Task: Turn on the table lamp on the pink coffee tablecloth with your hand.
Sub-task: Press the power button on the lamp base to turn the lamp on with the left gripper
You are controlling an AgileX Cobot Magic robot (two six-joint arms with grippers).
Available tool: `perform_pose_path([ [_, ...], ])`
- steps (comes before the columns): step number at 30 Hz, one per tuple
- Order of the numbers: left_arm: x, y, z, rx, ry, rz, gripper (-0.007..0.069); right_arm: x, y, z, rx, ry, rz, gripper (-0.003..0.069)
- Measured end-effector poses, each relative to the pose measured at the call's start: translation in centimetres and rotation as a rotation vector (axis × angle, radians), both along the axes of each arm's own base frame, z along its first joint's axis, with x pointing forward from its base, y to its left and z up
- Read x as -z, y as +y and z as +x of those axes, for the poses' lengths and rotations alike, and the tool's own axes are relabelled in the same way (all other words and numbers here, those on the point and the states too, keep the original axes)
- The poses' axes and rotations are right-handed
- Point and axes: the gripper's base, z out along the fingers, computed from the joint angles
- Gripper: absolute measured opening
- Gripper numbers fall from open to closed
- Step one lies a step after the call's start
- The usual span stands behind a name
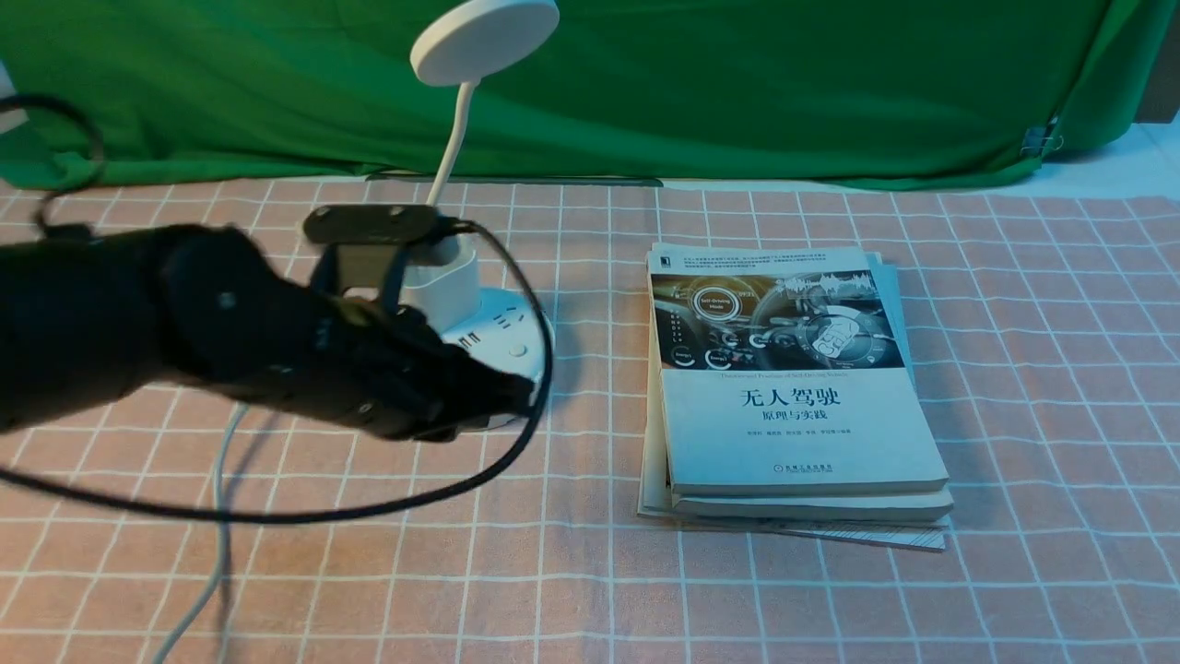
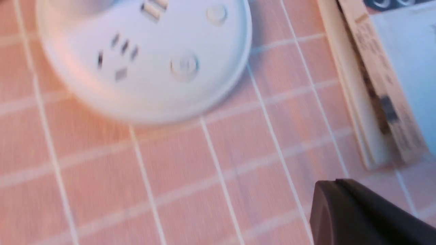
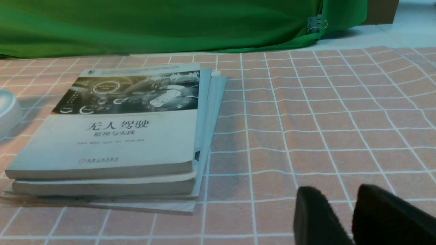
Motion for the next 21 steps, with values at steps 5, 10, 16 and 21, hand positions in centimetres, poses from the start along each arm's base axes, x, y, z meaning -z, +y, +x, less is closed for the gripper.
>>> perform_pose_path([
  [5,1.1,-1.9,4.1,0.010,0.001,0.049,0.0001,0.0,0.0,0.0,0.000,0.000,0.000,0.0241],
  [10,1.9,-3.0,7.0,0.045,-0.044,0.103,0.0001,0.0,0.0,0.0,0.000,0.000,0.000,0.0241],
  [16,2.8,-3.0,8.3,0.059,-0.072,0.144,0.0001,0.0,0.0,0.0,0.000,0.000,0.000,0.0241],
  [21,2.7,-2.9,8.8,0.040,-0.112,0.128,0.0001,0.0,0.0,0.0,0.000,0.000,0.000,0.0241],
])
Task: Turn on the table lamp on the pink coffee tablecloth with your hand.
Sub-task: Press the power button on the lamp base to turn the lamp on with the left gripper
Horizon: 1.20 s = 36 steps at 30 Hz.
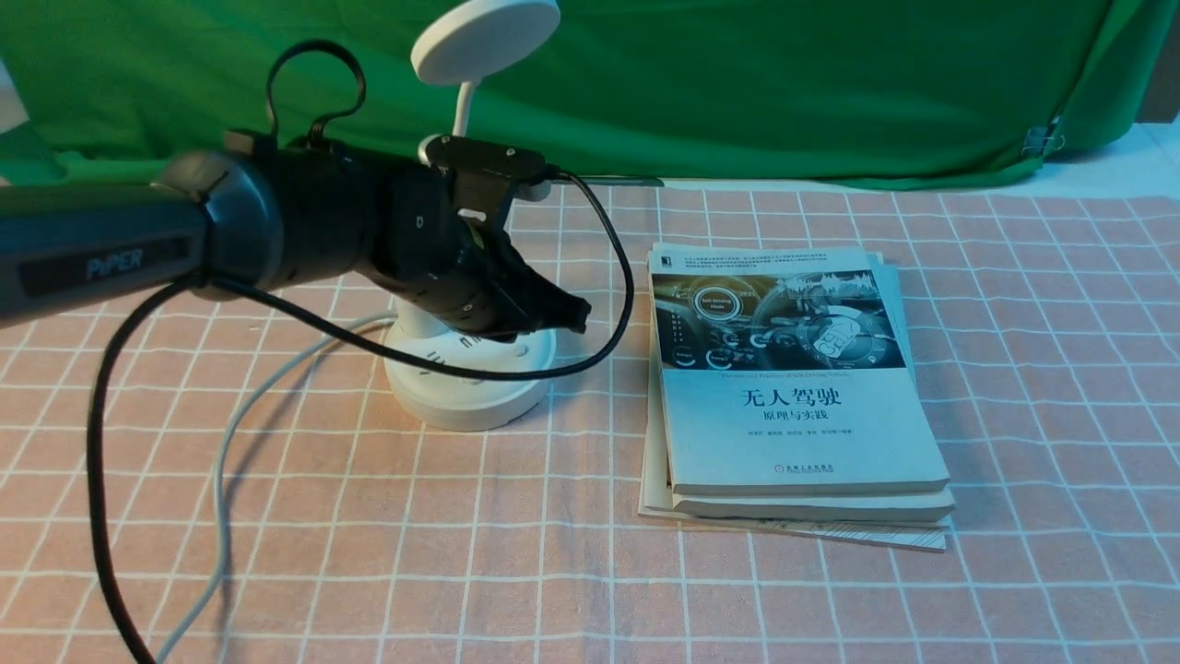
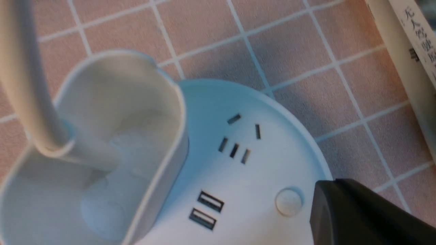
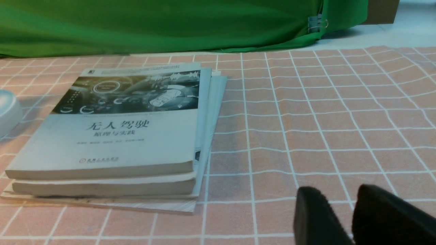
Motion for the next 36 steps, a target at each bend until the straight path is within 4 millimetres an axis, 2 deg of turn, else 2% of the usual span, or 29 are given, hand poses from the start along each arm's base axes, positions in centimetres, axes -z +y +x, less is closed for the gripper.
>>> perform_pose_path([
  [5,0.0,-0.1,0.4,-0.004,-0.037,-0.012,0.0001,0.0,0.0,0.0,0.000,0.000,0.000,0.0241],
  [13,2.3,-0.1,0.5,0.009,0.042,0.040,0.0001,0.0,0.0,0.0,0.000,0.000,0.000,0.0241],
  [21,2.9,-0.2,0.6,0.004,0.063,0.045,0.0001,0.0,0.0,0.0,0.000,0.000,0.000,0.0241],
  [25,4.0,-0.3,0.8,-0.004,0.104,0.055,0.0001,0.0,0.0,0.0,0.000,0.000,0.000,0.0241],
  [32,4.2,-0.4,1.0,-0.005,0.129,0.063,0.0001,0.0,0.0,0.0,0.000,0.000,0.000,0.0241],
  [36,3.3,-0.3,0.9,-0.059,0.123,0.018,0.0001,0.0,0.0,0.0,0.000,0.000,0.000,0.0241],
])
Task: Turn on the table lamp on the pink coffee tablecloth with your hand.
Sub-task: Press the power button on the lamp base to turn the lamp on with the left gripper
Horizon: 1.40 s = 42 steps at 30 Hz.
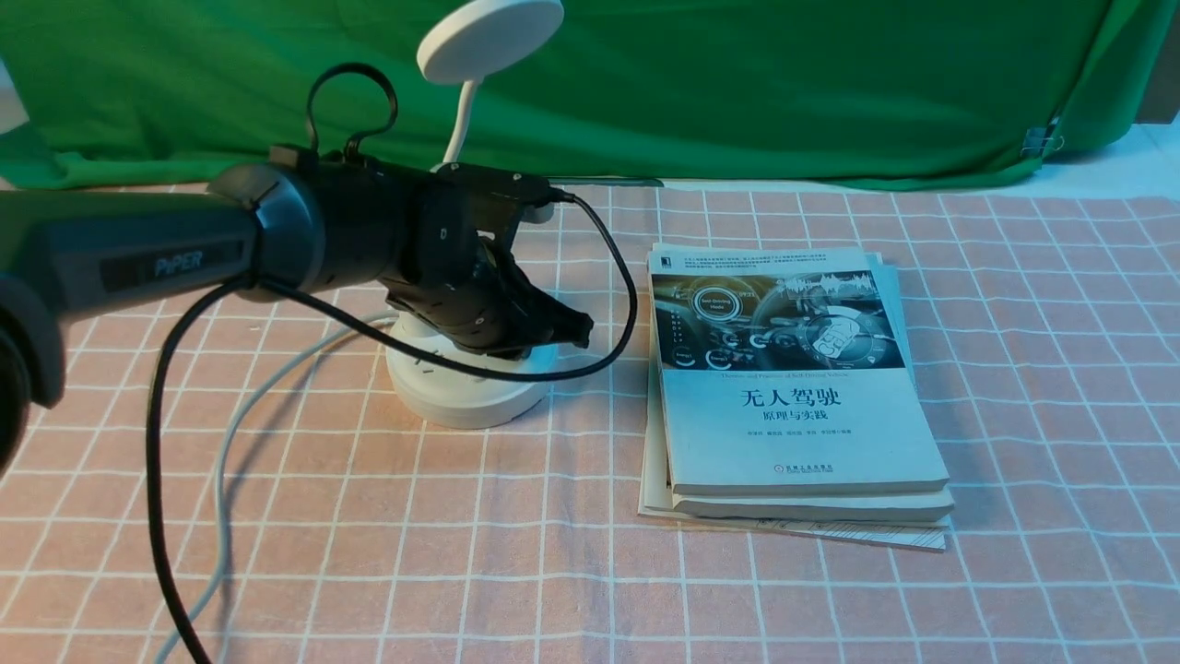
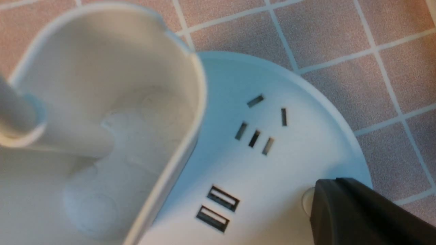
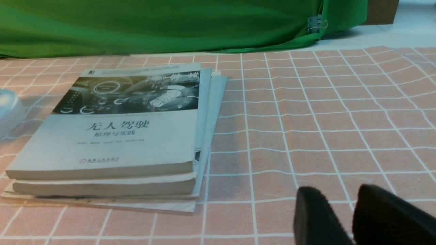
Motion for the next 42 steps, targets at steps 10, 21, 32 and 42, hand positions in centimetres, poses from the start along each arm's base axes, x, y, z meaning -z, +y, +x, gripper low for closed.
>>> perform_pose_path([
  [10,-0.9,0.2,-0.4,-0.055,-0.020,-0.045,0.0001,0.0,0.0,0.0,0.000,0.000,0.000,0.0241],
  [21,-1.1,0.2,0.0,-0.038,-0.085,-0.039,0.0001,0.0,0.0,0.0,0.000,0.000,0.000,0.0241],
  [32,-0.3,0.1,0.3,-0.038,-0.079,-0.034,0.0001,0.0,0.0,0.0,0.000,0.000,0.000,0.0241],
  [42,-0.1,0.0,0.5,-0.050,-0.079,-0.041,0.0001,0.0,0.0,0.0,0.000,0.000,0.000,0.0241],
])
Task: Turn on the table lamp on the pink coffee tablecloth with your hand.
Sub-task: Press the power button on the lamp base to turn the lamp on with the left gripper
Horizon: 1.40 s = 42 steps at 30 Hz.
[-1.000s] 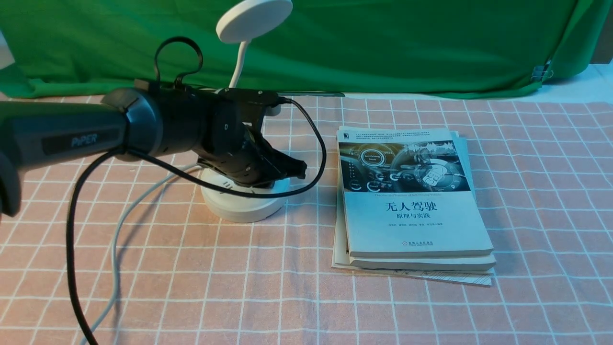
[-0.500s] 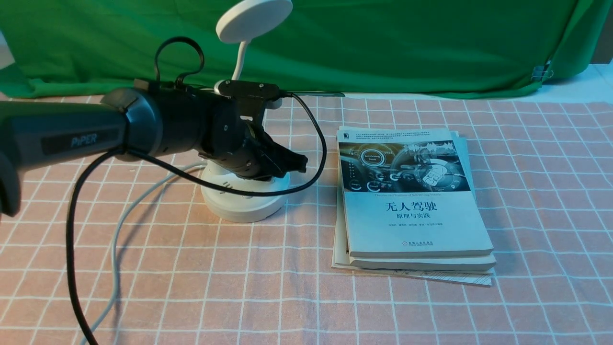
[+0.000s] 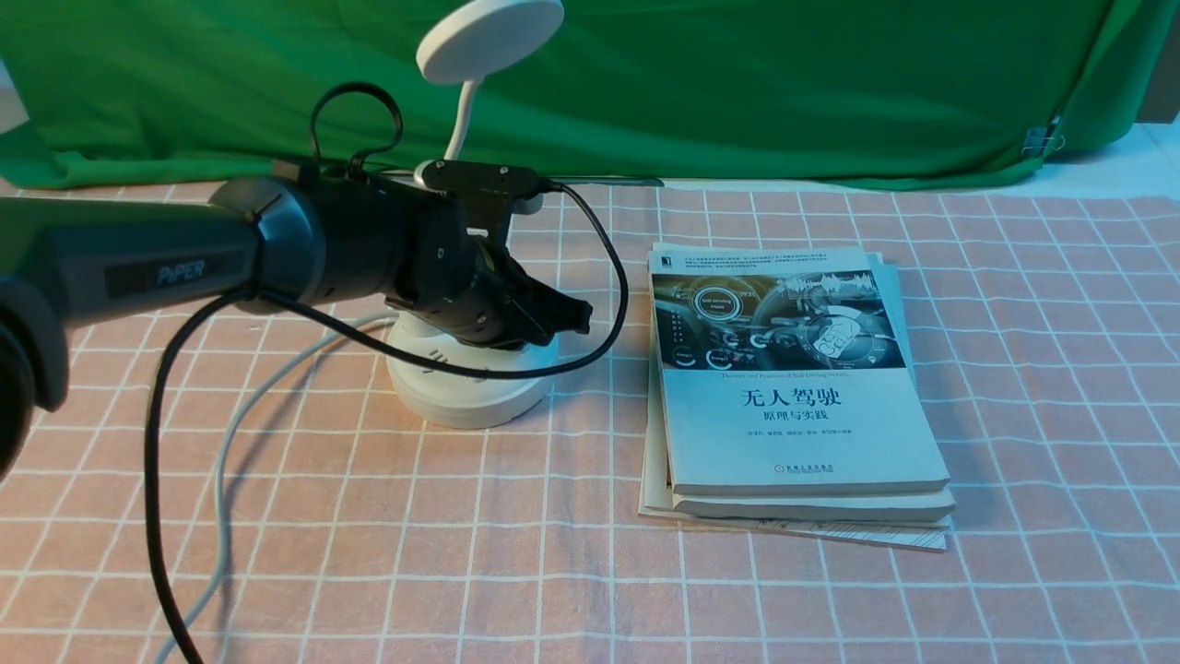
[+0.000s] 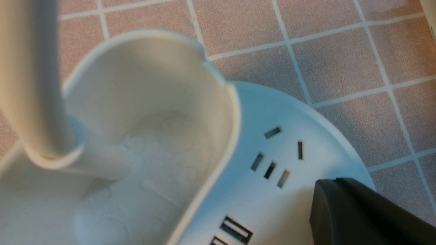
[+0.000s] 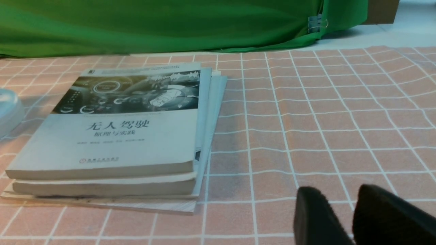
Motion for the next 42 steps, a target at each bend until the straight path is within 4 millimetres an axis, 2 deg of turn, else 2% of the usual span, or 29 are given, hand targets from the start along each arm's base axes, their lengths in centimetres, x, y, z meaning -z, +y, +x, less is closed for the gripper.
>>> perform_pose_path([
  [10,-1.9,0.3,-0.6,-0.002,-0.016,-0.010,0.0001,0.0,0.0,0.0,0.000,0.000,0.000,0.0241],
  [24,0.3,0.4,-1.1,-0.022,0.028,-0.018,0.0001,0.0,0.0,0.0,0.000,0.000,0.000,0.0241],
  [31,0.0,0.5,-1.1,-0.027,-0.018,-0.041,0.0001,0.0,0.0,0.0,0.000,0.000,0.000,0.0241],
  [35,-1.1,0.9,-2.5,-0.034,0.050,-0.037,0.0001,0.0,0.0,0.0,0.000,0.000,0.000,0.0241],
  [37,-2.3,1.2,-3.3,-0.028,0.054,-0.048,0.0001,0.0,0.0,0.0,0.000,0.000,0.000,0.0241],
  [42,-3.9,2.4,-6.2,-0.028,0.069,-0.071,0.0001,0.0,0.0,0.0,0.000,0.000,0.000,0.0241],
])
